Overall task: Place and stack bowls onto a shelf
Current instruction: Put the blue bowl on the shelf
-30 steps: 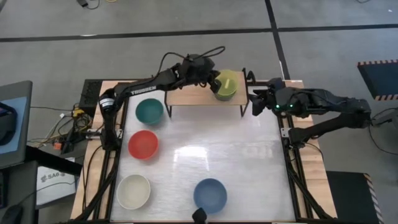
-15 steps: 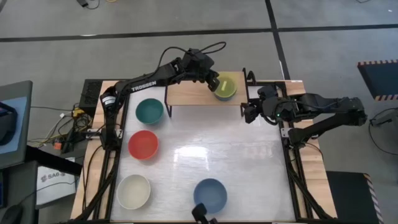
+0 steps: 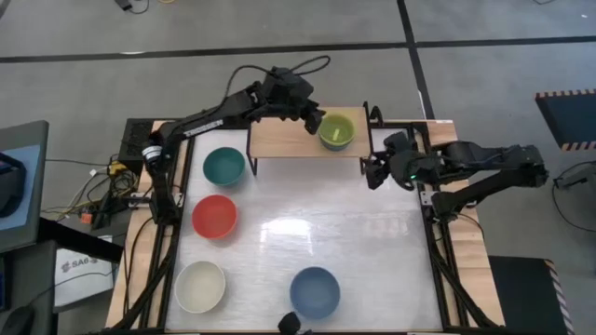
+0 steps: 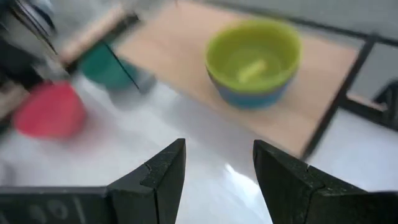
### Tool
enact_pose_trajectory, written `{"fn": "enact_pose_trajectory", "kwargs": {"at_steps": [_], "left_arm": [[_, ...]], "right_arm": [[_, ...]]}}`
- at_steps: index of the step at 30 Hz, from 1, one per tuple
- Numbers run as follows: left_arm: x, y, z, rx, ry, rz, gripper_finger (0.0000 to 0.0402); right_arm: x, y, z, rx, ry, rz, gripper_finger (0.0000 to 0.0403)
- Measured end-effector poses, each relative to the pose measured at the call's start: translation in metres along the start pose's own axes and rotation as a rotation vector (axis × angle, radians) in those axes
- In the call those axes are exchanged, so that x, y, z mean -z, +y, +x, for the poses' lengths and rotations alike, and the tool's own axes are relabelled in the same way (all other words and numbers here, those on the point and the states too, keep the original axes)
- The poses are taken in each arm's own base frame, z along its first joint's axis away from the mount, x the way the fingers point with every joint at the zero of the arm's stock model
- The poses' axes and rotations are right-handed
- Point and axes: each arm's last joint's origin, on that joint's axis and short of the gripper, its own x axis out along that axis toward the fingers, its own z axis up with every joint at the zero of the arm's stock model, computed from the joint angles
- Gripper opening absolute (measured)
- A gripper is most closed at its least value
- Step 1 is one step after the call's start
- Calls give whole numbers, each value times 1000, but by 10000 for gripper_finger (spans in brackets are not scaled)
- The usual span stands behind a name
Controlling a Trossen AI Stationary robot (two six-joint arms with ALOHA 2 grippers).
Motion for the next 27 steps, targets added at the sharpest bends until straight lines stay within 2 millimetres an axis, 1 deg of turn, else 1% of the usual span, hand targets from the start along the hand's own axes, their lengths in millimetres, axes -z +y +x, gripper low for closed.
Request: {"fn": "enact_pose_trajectory", "kwargs": {"at_steps": [5,8,12,15,18,21,24,27], "left_arm": [[-2,-15,-23,-50,30,83,167],[-5,-27,-36,-57,18,99,163],[-6,-46,-48,-26,-1,84,162],[-2,-62,-60,-44,22,82,162],[13,-77,-68,-138,114,82,162],[35,-94,-73,-230,227,102,162],[51,-118,-79,-224,248,114,162],[66,-136,-91,-188,262,150,161]], "right_arm": [[10,10,15,-14,152,-60,212],[16,21,28,-25,212,-81,212],[27,35,48,-36,329,-141,212],[38,53,62,-117,418,-208,212],[54,74,73,-219,481,-292,212],[71,93,83,-300,527,-357,212],[88,110,93,-375,579,-386,212],[103,122,101,-407,638,-374,212]]}}
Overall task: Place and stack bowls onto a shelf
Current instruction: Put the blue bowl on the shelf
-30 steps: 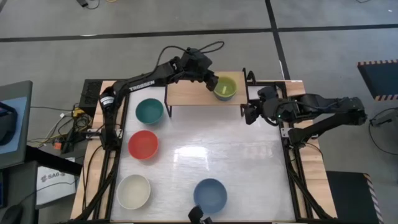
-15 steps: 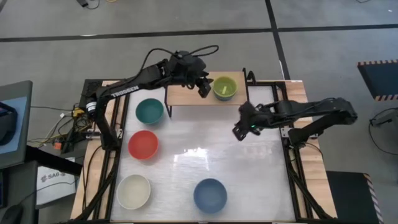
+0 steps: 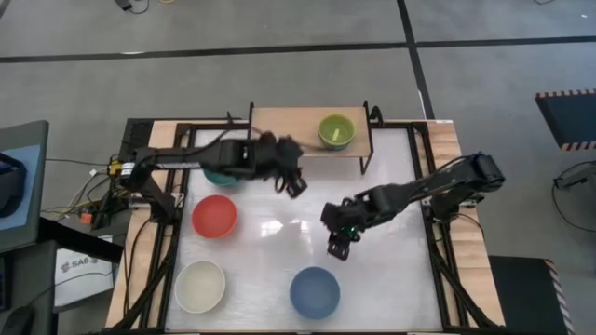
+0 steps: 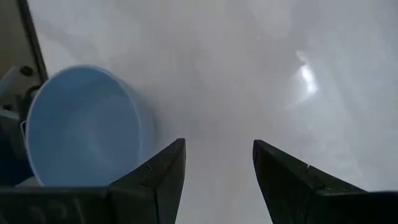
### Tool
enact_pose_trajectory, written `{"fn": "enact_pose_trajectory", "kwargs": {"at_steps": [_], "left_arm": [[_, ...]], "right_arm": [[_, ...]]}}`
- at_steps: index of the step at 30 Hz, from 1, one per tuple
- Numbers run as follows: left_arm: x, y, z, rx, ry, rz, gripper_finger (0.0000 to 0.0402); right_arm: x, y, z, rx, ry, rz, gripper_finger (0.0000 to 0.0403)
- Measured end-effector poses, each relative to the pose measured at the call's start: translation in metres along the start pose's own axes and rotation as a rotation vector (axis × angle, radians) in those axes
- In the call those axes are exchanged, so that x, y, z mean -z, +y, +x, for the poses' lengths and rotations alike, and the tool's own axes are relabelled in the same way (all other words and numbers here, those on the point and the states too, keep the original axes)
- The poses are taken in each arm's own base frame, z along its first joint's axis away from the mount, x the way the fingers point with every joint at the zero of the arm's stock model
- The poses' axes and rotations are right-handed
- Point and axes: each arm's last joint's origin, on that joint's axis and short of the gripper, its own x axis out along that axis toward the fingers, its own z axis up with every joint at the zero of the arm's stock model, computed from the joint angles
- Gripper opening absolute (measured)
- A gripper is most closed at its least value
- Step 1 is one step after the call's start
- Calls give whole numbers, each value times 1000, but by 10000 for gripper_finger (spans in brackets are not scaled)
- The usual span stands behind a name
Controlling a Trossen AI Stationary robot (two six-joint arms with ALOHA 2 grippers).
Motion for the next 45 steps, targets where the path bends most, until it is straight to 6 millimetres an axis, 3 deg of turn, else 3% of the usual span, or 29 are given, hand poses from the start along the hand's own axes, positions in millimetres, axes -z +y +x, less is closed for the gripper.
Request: {"fn": "enact_pose_trajectory", "kwargs": {"at_steps": [6,12,17,23,28,38,45], "left_arm": [[31,2,-38,9,-26,-5,161],[80,15,-79,114,-85,-158,161],[121,4,-94,246,-166,-242,161],[158,-18,-90,353,-206,-282,161],[171,-37,-81,376,-189,-258,162],[181,-72,-58,489,-139,-180,162],[189,-81,-55,528,-91,-179,162]], "right_arm": [[-6,13,10,-79,-71,144,212],[-5,28,10,-108,-177,270,212],[7,35,10,-64,-179,322,212],[25,43,10,-6,-159,391,212],[33,50,10,4,-160,388,212],[40,54,47,56,-118,355,212],[38,64,79,-44,-72,301,212]]}}
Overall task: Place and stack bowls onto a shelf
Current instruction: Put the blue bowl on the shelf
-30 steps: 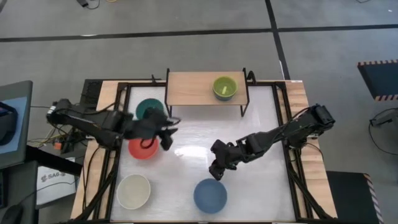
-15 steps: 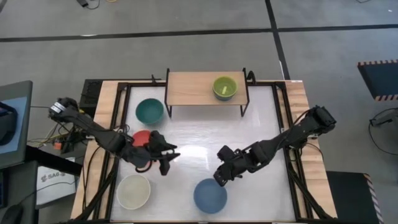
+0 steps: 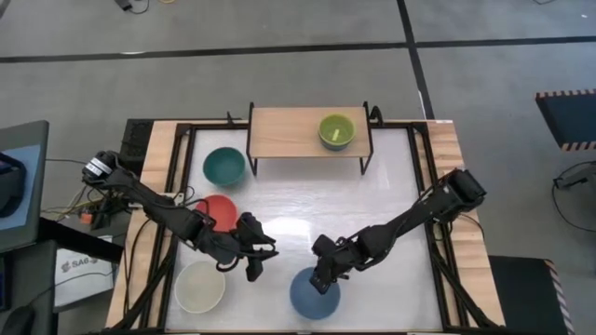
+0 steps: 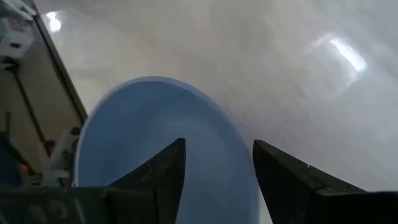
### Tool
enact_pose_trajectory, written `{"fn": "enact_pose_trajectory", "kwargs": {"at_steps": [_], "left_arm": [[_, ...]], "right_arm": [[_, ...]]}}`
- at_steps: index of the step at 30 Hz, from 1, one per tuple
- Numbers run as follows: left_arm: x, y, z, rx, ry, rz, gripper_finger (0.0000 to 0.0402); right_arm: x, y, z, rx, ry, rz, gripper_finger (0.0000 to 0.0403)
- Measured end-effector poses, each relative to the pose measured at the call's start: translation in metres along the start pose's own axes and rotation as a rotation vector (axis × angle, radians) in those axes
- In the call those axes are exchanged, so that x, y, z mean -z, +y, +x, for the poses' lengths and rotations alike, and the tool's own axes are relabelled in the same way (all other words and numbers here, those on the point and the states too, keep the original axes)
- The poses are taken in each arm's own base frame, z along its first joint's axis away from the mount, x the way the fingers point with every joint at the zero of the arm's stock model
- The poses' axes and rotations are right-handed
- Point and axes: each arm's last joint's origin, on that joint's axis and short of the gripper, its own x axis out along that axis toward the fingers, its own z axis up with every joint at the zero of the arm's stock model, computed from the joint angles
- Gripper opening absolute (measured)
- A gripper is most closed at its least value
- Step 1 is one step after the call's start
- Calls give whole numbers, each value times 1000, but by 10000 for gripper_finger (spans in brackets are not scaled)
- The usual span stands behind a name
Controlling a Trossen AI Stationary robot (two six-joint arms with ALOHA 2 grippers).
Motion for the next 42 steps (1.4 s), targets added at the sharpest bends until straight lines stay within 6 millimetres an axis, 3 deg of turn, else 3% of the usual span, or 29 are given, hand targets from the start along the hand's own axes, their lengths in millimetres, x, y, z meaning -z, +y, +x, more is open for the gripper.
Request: {"fn": "enact_pose_trajectory", "kwargs": {"at_steps": [6,15,19,26,34,38,42], "left_arm": [[2,-1,1,-18,-9,-4,162],[1,4,6,-68,-30,15,162],[0,8,15,-78,-27,67,162],[-7,18,29,-23,35,60,181],[-15,28,33,-40,38,44,207],[-14,34,34,-87,64,-25,168],[-14,35,34,-96,65,-34,77]], "right_arm": [[4,-7,11,58,38,3,186],[-1,-11,11,88,9,2,28],[-8,-7,4,160,-73,16,29],[-29,15,-34,318,-235,-99,31],[-50,32,-61,332,-310,-202,35],[-53,36,-69,347,-324,-214,36],[-56,42,-78,336,-315,-247,39]]}}
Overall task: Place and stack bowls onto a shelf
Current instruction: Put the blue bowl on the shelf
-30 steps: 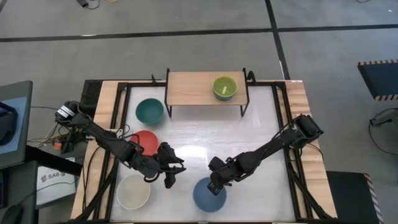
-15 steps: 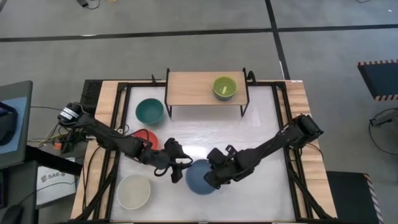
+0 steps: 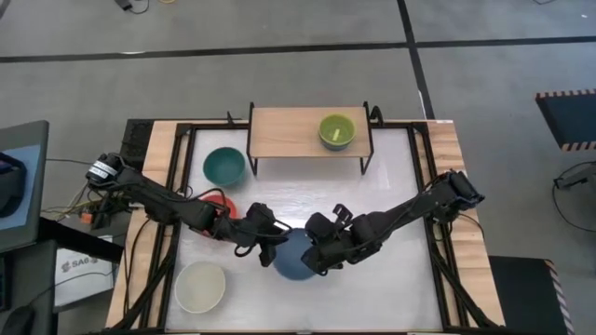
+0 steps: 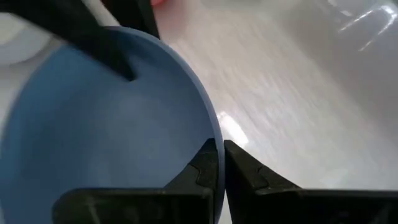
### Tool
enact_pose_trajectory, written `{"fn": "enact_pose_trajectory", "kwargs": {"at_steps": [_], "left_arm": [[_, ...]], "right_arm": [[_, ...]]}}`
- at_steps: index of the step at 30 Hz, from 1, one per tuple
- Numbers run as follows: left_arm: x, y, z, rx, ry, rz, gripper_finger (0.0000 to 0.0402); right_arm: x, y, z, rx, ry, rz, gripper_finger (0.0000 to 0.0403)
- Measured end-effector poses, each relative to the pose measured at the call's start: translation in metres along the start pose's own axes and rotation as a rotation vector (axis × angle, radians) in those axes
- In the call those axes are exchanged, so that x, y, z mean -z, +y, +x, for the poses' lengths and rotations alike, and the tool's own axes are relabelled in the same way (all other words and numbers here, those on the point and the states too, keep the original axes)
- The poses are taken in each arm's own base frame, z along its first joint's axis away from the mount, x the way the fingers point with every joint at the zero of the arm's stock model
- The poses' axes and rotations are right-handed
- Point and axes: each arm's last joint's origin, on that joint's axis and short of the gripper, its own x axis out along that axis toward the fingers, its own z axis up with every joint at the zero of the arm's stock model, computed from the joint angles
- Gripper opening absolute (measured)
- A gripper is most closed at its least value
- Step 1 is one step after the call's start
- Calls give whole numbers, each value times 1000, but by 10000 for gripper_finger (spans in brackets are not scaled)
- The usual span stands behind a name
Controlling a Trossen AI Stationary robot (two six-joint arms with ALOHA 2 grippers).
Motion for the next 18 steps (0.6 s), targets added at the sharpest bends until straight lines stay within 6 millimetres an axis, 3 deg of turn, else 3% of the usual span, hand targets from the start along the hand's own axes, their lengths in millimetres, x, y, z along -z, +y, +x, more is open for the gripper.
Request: {"fn": "enact_pose_trajectory", "kwargs": {"at_steps": [3,10,18], "left_arm": [[-1,1,1,-4,-4,11,15],[-16,8,3,-36,-3,43,0],[-74,41,-9,-253,87,67,0]], "right_arm": [[-11,4,-8,-64,-8,47,59],[-36,5,-37,-144,-43,77,138],[-59,-21,-92,-19,-69,65,218]]}}
